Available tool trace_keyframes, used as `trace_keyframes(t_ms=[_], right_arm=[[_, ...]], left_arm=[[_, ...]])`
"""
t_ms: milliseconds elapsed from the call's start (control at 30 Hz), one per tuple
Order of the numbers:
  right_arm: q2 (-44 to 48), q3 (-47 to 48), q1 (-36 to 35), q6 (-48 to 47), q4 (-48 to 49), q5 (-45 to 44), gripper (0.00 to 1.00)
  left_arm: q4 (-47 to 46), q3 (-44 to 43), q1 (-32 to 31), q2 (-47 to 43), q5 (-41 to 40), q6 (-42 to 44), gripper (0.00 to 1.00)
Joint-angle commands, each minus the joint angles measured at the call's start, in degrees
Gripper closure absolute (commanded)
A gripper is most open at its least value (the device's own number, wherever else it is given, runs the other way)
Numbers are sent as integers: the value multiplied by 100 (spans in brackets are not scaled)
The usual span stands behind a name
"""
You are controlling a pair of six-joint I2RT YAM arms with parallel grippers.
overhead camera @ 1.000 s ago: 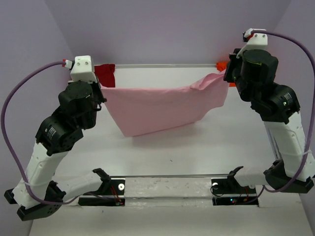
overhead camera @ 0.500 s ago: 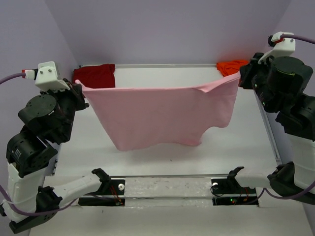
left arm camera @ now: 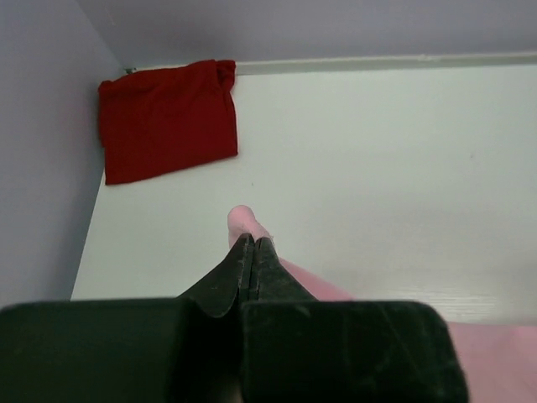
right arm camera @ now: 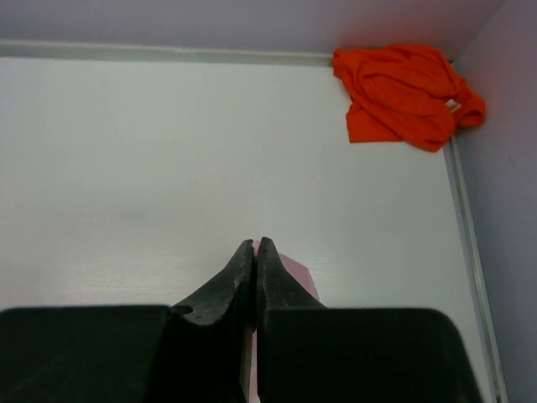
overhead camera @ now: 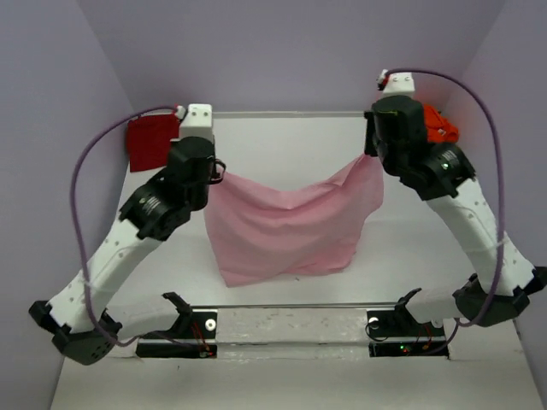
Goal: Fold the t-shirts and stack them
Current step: Flatten the tshirt out
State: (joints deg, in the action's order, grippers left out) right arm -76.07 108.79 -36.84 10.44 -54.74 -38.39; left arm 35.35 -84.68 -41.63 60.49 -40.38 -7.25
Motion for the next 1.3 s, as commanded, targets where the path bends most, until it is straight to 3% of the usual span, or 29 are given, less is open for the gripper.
trace_keyframes(t_ms=[0, 200, 400, 700, 867, 900, 933, 967, 1067, 1267], right_arm=[[-311, -822, -16, -103, 894, -160, 100], [-786, -1132, -16, -147, 1325, -239, 100], [-936, -1184, -16, -121, 1448, -336, 100], [-233, -2966, -16, 406, 1940, 183, 100], [-338, -3233, -16, 538, 1994, 209, 100], [-355, -3233, -16, 538, 2011, 209, 100], [-364, -3224, -16, 530, 2029, 218, 100], [-390, -3207, -16, 521, 2046, 218, 100], [-461, -3119, -16, 486, 2055, 236, 100], [-496, -3110, -16, 503, 2099, 315, 100]], left_arm=[[-1064, 697, 58, 699, 48, 311, 100], [-1759, 875, 629, 1728, 285, 680, 100], [-1163, 189, 823, 2494, 434, 313, 100], [-908, 1488, 779, 1704, 1699, -374, 100], [-433, 1569, 420, 1572, 1824, -751, 100], [-389, 1578, 349, 1536, 1841, -778, 97], [-293, 1578, 296, 1493, 1841, -813, 85], [-275, 1569, 208, 1405, 1815, -866, 57], [-362, 1665, 181, 1212, 1657, -902, 35], [-792, 1692, 242, 1648, 743, -542, 33]])
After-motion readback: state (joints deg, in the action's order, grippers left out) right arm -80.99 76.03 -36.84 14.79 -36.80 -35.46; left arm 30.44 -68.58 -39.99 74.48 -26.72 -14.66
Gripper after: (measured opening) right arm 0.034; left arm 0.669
